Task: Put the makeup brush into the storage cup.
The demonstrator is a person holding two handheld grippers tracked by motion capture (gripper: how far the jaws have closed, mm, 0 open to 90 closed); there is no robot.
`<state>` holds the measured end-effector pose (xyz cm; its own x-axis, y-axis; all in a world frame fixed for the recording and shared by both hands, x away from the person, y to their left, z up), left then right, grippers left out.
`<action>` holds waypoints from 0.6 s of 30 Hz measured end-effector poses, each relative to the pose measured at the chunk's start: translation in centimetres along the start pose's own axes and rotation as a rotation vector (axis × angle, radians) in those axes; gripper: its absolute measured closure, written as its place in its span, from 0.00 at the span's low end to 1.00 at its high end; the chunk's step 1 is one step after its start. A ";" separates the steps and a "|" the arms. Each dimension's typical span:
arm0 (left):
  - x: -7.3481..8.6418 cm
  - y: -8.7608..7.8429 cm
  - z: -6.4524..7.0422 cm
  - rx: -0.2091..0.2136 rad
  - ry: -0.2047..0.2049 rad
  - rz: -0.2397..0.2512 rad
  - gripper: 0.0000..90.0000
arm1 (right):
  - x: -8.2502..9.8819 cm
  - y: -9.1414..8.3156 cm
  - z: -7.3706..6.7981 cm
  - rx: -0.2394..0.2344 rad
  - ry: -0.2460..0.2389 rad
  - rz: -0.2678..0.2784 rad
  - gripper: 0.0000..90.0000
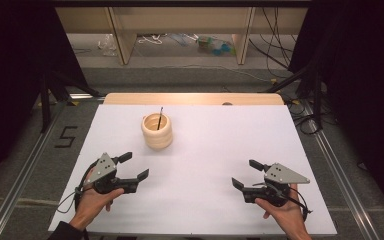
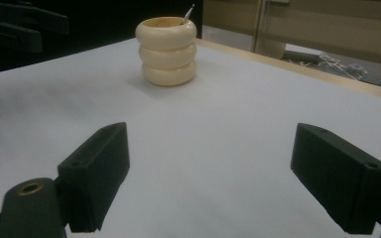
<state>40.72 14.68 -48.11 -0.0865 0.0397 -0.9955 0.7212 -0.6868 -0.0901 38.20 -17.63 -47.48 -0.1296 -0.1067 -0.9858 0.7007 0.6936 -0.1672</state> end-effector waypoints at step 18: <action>-0.1 0.1 0.1 0.008 0.000 0.009 0.18 | 0.0 0.0 0.0 0.004 0.003 0.002 0.18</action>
<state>40.70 14.51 -47.99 -0.0794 0.0335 -0.9963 0.7165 -0.6929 -0.0804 38.24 -17.60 -47.50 -0.1302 -0.1031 -0.9861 0.7039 0.6908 -0.1652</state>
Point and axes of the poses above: each handheld gripper's, and its own axes: y roughly forward along the jaws, x roughly out of its underside, z roughly to its right, the point moved 10 cm from there along y, roughly forward along the jaws, and after that the axes turned 10 degrees about z, right-handed, at the moved point
